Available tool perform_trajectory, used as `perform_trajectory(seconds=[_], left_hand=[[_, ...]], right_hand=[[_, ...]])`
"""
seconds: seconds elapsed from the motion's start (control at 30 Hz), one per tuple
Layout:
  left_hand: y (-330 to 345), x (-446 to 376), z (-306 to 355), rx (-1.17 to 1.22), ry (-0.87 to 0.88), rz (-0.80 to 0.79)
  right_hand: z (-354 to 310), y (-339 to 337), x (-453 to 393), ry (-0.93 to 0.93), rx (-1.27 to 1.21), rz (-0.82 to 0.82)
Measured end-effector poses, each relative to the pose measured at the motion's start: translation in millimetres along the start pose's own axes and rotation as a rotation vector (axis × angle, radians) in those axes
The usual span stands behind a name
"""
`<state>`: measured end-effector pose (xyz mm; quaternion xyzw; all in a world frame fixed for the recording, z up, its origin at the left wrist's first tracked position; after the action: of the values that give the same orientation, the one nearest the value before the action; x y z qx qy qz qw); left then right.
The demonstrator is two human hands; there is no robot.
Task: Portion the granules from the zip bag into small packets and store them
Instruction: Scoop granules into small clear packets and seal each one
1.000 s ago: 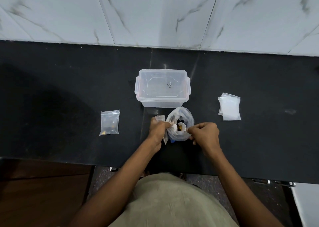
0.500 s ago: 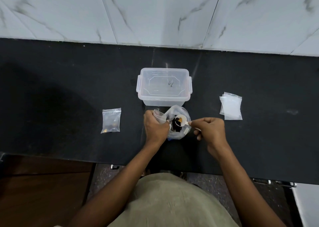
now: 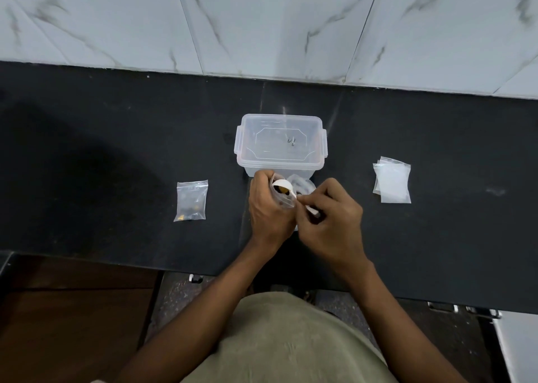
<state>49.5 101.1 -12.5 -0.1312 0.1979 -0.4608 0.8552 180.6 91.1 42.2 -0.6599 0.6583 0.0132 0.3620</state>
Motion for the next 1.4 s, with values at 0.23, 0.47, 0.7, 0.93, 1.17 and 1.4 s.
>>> perform_trajectory(seconds=[0.23,0.47,0.7,0.93,1.17,1.4], left_hand=[[0.9,-1.4,-5.1,0.048,-0.001,-0.007],[-0.7,-0.1,-2.7,0.07,-0.016,-0.03],[-6.3,-4.3,-15.3,0.174,-0.125,-0.082],[-12.7,-15.1,-17.0,0.337,-0.22,-0.18],[-18.2,-29.8,-11.1,0.618,-0.345,-0.366],[-22.5,-32.0,-15.5,0.585,-0.403,-0.252]], right_hand=[[-7.4,-2.3,11.8,-0.284,0.15,0.057],[3.3,-6.4,8.0,0.076,-0.083,0.22],[46.4,-13.6,6.7,0.689,-0.36,0.263],[51.7,-0.6,12.4,0.478,0.082,0.022],[53.9,29.7,15.8,0.238,0.53,-0.231],[45.4,16.6,2.7,0.204,0.398,-0.12]])
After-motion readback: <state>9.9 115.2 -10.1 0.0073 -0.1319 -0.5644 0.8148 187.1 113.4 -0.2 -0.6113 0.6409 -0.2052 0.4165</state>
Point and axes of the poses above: each hand's wrist, its own x-axis away from the middle knuckle, its own y-axis out of the palm, z = x × y, the point moved 4 cm from there along -x, towards the middle knuckle, and after that the axes turned 5 degrees about -x, right-handed, at the moved point
